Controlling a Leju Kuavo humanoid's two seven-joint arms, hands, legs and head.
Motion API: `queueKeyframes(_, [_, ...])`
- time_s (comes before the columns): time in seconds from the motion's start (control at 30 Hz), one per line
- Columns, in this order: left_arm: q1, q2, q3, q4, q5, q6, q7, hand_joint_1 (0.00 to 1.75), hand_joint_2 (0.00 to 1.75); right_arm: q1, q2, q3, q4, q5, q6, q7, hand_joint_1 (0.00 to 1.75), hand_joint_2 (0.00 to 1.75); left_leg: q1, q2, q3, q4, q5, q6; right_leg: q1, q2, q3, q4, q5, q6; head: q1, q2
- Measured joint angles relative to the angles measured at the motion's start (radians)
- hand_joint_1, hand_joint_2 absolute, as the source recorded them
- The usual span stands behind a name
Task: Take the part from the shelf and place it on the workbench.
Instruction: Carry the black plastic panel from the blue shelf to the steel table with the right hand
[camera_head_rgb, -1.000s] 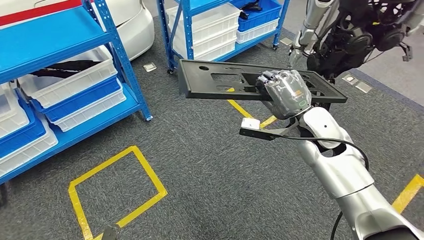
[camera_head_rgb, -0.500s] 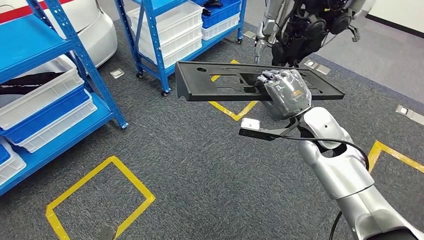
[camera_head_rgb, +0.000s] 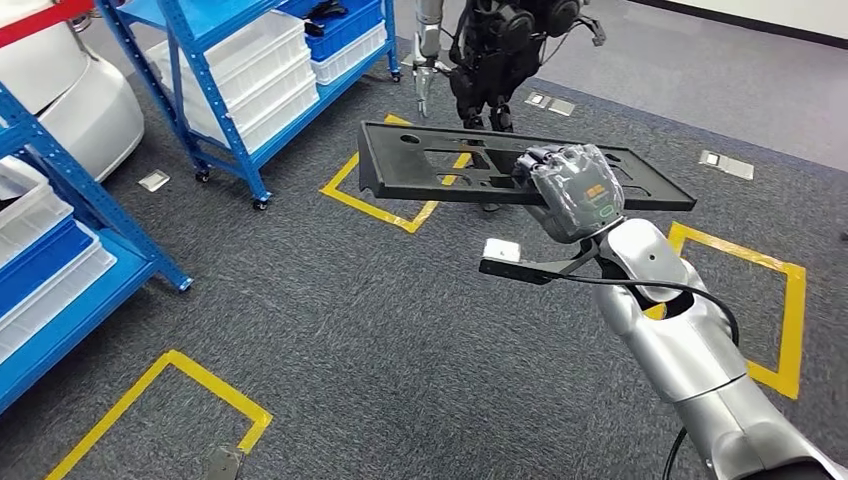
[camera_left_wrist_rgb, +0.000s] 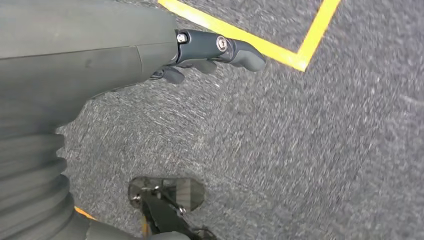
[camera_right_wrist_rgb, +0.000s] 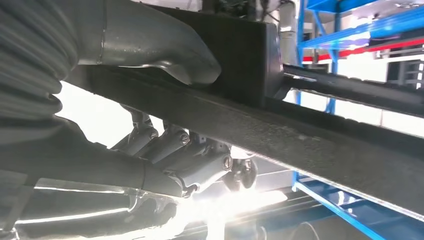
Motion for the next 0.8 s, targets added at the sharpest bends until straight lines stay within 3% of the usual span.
queueKeyframes(0.03, [0.001,0.000,0.000,0.000,0.000,0.000,0.000,0.00,1.75,0.003,0.001,0.001,0.000,0.000,0.000,0.000,1.52,1.75,0.000,-0.003,-0.016,0.033,-0.005,0.003,0.003,0.015,-0.001,0.000,0.001,-0.002,0.000,0.000])
queueKeyframes(0.07, [0.001,0.000,0.000,0.000,0.000,0.000,0.001,0.00,1.75,0.005,0.001,0.001,0.000,0.000,0.000,0.000,1.52,1.75,0.000,-0.004,-0.014,0.024,0.011,0.007,0.006,0.030,-0.001,0.001,0.002,-0.003,0.000,0.000])
queueKeyframes(0.13, [0.000,0.000,0.000,0.000,-0.001,0.000,0.002,0.00,1.75,0.008,0.001,0.000,0.000,0.000,0.000,0.000,1.52,1.75,-0.001,-0.022,0.042,-0.094,0.083,0.019,0.008,0.058,0.000,0.003,0.004,-0.003,0.000,0.000])
queueKeyframes(0.2, [0.000,0.001,0.000,0.000,-0.002,0.000,0.003,0.00,1.75,0.007,0.001,0.000,0.000,0.000,0.000,0.000,1.52,1.75,0.000,-0.065,0.097,-0.213,0.130,0.032,0.012,0.081,-0.005,0.005,0.008,0.003,0.001,0.000])
queueKeyframes(0.27, [-0.001,0.001,0.000,0.000,-0.002,0.000,0.003,0.00,1.75,0.008,0.000,-0.002,0.001,0.000,0.000,0.000,1.52,1.75,-0.004,-0.079,0.110,-0.248,0.137,0.038,0.010,0.102,-0.014,0.005,0.015,0.014,0.001,0.000])
queueKeyframes(0.3, [-0.002,0.000,0.000,0.000,-0.003,0.000,0.004,0.00,1.75,0.009,-0.001,-0.003,0.001,0.000,0.000,0.000,1.52,1.75,-0.007,-0.065,0.111,-0.253,0.140,0.040,0.008,0.112,-0.019,0.002,0.020,0.021,-0.001,0.000])
queueKeyframes(0.33, [-0.003,0.000,0.000,0.000,-0.003,0.000,0.004,0.00,1.75,0.009,-0.002,-0.005,0.001,0.001,0.000,0.000,1.52,1.75,-0.007,-0.054,0.114,-0.261,0.146,0.044,0.008,0.107,-0.024,0.004,0.021,0.025,-0.001,0.000])
queueKeyframes(0.4, [-0.005,-0.002,0.000,-0.001,-0.003,0.001,0.003,0.00,1.75,0.007,-0.004,-0.010,0.001,0.001,0.000,0.000,1.52,1.75,-0.004,-0.030,0.119,-0.279,0.159,0.052,0.011,0.057,-0.056,0.052,-0.002,0.024,0.001,0.000])
queueKeyframes(0.47, [-0.005,-0.003,0.000,-0.001,-0.003,0.001,0.002,0.00,1.75,0.003,-0.004,-0.013,0.002,0.002,0.000,-0.001,1.52,1.75,-0.006,-0.004,0.118,-0.284,0.163,0.056,0.010,0.004,-0.123,0.186,-0.058,0.019,0.003,0.000])
queueKeyframes(0.53, [-0.003,-0.003,0.000,-0.001,-0.003,0.001,0.002,0.00,1.75,0.003,-0.001,-0.012,0.005,0.003,0.000,-0.002,1.52,1.75,-0.007,0.024,0.115,-0.284,0.163,0.055,0.003,-0.008,-0.177,0.301,-0.097,0.026,0.003,0.000])
queueKeyframes(0.57, [-0.003,-0.003,0.000,-0.001,-0.003,0.001,0.002,0.00,1.75,0.003,0.000,-0.012,0.006,0.003,0.000,-0.002,1.52,1.75,-0.007,0.037,0.114,-0.284,0.162,0.054,-0.001,-0.011,-0.175,0.304,-0.096,0.034,0.003,0.000])
queueKeyframes(0.6, [-0.004,-0.003,0.000,-0.001,-0.002,0.000,0.003,0.00,1.75,0.002,0.001,-0.012,0.007,0.003,0.001,-0.002,1.52,1.75,-0.007,0.050,0.115,-0.283,0.161,0.052,-0.005,-0.019,-0.148,0.260,-0.079,0.045,0.003,0.000])
queueKeyframes(0.67, [-0.004,-0.003,0.000,-0.001,-0.002,-0.002,0.007,0.00,1.75,-0.004,0.005,-0.012,0.008,0.005,0.002,-0.002,1.52,1.75,-0.009,0.073,0.117,-0.281,0.157,0.042,-0.009,-0.062,-0.059,0.108,-0.037,0.061,0.004,0.000])
queueKeyframes(0.73, [-0.005,-0.001,0.000,-0.001,-0.002,-0.004,0.010,0.00,1.75,-0.013,0.011,-0.012,0.008,0.007,0.005,-0.002,1.52,1.75,-0.016,0.094,0.119,-0.277,0.150,0.029,-0.005,-0.092,-0.007,0.016,-0.016,0.055,0.003,0.000])
queueKeyframes(0.8, [-0.005,-0.001,0.000,-0.001,-0.002,-0.005,0.011,0.00,1.75,-0.017,0.016,-0.012,0.008,0.008,0.008,-0.002,1.52,1.75,-0.016,0.115,0.120,-0.275,0.147,0.019,0.001,-0.074,-0.007,0.008,-0.012,0.041,0.000,0.000])
